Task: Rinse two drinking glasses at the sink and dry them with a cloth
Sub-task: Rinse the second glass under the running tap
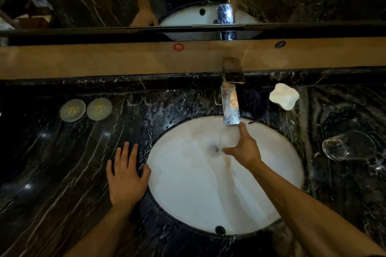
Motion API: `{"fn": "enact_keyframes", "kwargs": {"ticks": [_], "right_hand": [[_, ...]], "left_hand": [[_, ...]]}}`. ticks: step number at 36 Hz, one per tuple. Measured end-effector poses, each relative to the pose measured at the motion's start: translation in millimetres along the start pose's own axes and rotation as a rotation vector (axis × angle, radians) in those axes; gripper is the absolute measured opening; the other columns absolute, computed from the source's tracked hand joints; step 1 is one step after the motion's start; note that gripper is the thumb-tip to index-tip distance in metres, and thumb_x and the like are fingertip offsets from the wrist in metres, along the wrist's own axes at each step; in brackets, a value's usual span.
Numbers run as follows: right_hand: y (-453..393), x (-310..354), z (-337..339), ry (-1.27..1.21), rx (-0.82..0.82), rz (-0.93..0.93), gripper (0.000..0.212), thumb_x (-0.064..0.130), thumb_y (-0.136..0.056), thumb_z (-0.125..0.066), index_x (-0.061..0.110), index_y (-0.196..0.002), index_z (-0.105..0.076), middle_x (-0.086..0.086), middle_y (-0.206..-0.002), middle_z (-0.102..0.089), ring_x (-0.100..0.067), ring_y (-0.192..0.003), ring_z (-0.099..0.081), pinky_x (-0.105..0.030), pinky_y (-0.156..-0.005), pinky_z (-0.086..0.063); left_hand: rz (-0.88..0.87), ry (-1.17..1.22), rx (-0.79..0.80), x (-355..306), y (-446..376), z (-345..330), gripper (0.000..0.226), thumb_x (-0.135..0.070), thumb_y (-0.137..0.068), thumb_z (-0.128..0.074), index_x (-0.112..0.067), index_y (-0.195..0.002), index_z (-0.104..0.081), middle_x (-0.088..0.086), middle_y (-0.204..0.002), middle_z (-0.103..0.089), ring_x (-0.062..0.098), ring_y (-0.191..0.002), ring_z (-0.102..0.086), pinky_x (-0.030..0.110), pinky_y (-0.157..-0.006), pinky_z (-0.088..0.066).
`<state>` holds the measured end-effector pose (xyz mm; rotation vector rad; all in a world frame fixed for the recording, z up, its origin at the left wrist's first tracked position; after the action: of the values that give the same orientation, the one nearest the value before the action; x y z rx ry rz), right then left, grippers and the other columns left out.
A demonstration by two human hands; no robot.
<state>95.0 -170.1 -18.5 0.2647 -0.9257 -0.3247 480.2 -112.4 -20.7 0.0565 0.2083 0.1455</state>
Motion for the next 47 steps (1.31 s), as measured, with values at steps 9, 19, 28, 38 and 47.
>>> {"fn": "enact_keyframes", "kwargs": {"ticks": [9,19,28,38,47], "right_hand": [[1,-1,0,-0.054,-0.026,0.006,0.091,0.024,-0.063,-0.09,0.043,-0.132,-0.033,0.01,-0.105,-0.059,-0.016,-0.09,-0.058,-0.015,-0.06,-0.041],[0,5,-4,-0.018,-0.021,0.05,0.091,0.026,-0.062,-0.09,0.042,-0.132,-0.033,0.011,-0.109,-0.056,-0.015,-0.093,-0.054,-0.021,-0.066,-0.043],[-1,-2,-5,0.023,0.028,0.027,0.093,0.023,-0.064,-0.09,0.051,-0.128,-0.029,0.015,-0.104,-0.056,-0.009,-0.085,-0.055,-0.007,-0.055,-0.039],[-3,-3,-6,0.042,0.04,0.022,0.095,0.022,-0.062,-0.09,0.034,-0.138,-0.034,0.01,-0.108,-0.057,-0.014,-0.091,-0.057,-0.02,-0.064,-0.042],[5,6,-6,0.119,0.019,0.066,0.097,0.032,-0.061,-0.09,0.031,-0.142,-0.035,0.003,-0.123,-0.062,-0.023,-0.104,-0.06,-0.028,-0.075,-0.044]], "left_hand": [[0.011,0.008,-0.002,-3,1,5,0.073,-0.056,-0.089,-0.033,-0.023,-0.154,-0.031,0.003,-0.164,-0.024,0.024,-0.151,-0.019,0.048,-0.12,-0.007],[0.009,0.005,0.002,-3,0,5,0.073,-0.055,-0.089,-0.034,-0.023,-0.154,-0.031,0.004,-0.163,-0.024,0.025,-0.15,-0.021,0.052,-0.12,-0.011],[0.011,0.021,0.004,-5,2,8,0.073,-0.055,-0.089,-0.034,-0.023,-0.155,-0.031,0.004,-0.164,-0.024,0.025,-0.15,-0.02,0.053,-0.12,-0.011],[0.011,0.029,0.008,-8,2,10,0.073,-0.053,-0.088,-0.034,-0.022,-0.154,-0.032,0.005,-0.163,-0.024,0.026,-0.15,-0.02,0.054,-0.12,-0.012],[0.007,0.012,0.006,-6,2,10,0.073,-0.052,-0.089,-0.035,-0.022,-0.154,-0.032,0.005,-0.164,-0.024,0.026,-0.151,-0.02,0.054,-0.121,-0.012]]}}
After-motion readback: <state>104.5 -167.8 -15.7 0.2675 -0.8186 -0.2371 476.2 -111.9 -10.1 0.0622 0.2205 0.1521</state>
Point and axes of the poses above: each hand's wrist, its own y-axis away from the middle knuckle, its own z-axis out of the back of the hand, x = y × z, the point moved 10 cm from there along -y, towards the middle knuckle
